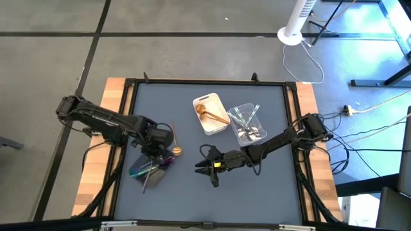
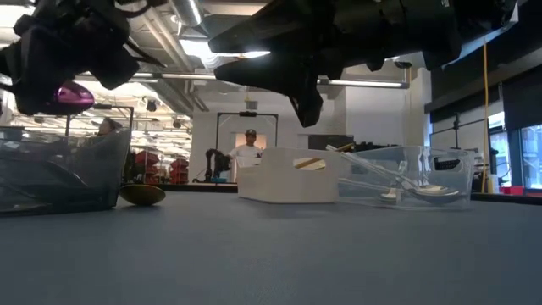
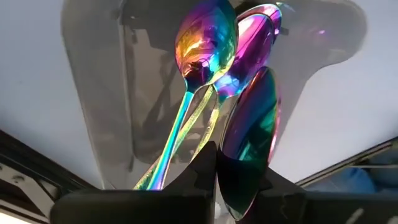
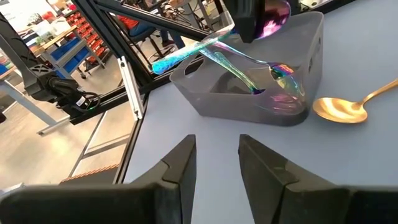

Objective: Sort silverware by color (type)
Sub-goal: Put the iridescent spoon into the black bin, then put the gold spoon into the white bin

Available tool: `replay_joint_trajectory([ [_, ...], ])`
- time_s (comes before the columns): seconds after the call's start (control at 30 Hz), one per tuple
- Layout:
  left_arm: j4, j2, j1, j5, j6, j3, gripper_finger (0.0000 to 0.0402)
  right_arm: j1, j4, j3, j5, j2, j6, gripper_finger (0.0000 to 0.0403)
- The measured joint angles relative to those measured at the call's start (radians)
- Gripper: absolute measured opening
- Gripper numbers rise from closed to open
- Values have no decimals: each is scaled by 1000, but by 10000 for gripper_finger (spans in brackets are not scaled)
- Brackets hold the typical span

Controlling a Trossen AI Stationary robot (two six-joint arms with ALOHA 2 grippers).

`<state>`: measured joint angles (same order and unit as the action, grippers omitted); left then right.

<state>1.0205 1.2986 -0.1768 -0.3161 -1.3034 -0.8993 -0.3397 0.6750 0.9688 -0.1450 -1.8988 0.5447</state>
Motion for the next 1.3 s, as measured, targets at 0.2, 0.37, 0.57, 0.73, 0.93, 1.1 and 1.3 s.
replay_joint_trajectory([
  [0.2,-4,58,0,-16,92,0,16,0,-4,0,0,0,0,111],
  [0.37,-7,71,0,-2,136,0,31,0,-9,0,-1,0,0,111],
  [0.57,-9,70,0,10,136,0,58,0,-19,0,-2,0,0,111],
  [0.73,-11,70,0,11,137,0,88,0,-20,0,-2,0,0,111],
  [0.93,-11,70,0,19,137,0,119,0,-20,0,-3,0,0,111],
  [1.1,-11,70,0,20,136,0,134,0,-20,0,-3,0,0,111],
  [1.3,-11,70,0,17,135,0,138,0,-20,0,-2,0,0,111],
])
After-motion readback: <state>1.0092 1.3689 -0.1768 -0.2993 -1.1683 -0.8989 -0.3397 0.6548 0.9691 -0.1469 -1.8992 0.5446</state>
